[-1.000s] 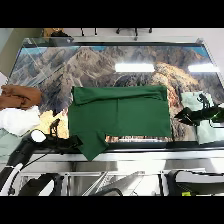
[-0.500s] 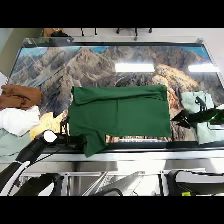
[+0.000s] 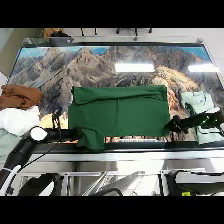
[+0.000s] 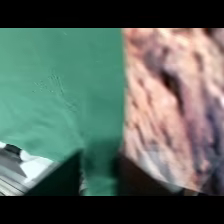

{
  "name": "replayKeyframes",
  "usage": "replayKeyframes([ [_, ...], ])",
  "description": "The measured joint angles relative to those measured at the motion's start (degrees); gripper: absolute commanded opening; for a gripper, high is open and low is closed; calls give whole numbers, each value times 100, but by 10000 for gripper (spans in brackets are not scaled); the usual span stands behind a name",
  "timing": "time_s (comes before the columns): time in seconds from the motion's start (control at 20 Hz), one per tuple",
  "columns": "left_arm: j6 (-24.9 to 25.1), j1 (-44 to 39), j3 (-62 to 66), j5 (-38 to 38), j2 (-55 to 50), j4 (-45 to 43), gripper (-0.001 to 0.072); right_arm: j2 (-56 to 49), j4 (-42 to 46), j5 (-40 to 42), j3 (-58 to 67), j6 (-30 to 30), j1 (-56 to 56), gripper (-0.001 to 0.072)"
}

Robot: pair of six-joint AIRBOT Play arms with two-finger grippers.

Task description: Fold the shirts.

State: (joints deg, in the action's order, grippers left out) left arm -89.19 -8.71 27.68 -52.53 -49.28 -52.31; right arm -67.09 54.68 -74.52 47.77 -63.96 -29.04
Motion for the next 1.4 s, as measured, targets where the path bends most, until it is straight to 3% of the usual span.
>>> replayKeyframes([
  [0.05, 35, 98, 74, -39, 66, -20, 16, 4, 31, 24, -11, 48, 44, 23],
  [0.25, 164, 520, 501, -474, 199, -243, 15, 225, 48, -59, -17, 44, 72, 22],
  [0.5, 4, 855, 789, -1303, 608, -619, 14, 807, 1016, -258, -13, -833, -46, 21],
  [0.7, 31, 914, 1172, -1294, 627, -732, 14, 1220, 879, -81, 142, -944, -68, 22],
  [1.05, 645, 866, 3145, -627, -1563, -798, 16, 903, -903, 1370, 970, 87, 238, 22],
  [1.4, 1056, 540, 4983, -203, -4061, -837, 15, -505, -1390, 3012, 1617, 708, 1021, 22],
])
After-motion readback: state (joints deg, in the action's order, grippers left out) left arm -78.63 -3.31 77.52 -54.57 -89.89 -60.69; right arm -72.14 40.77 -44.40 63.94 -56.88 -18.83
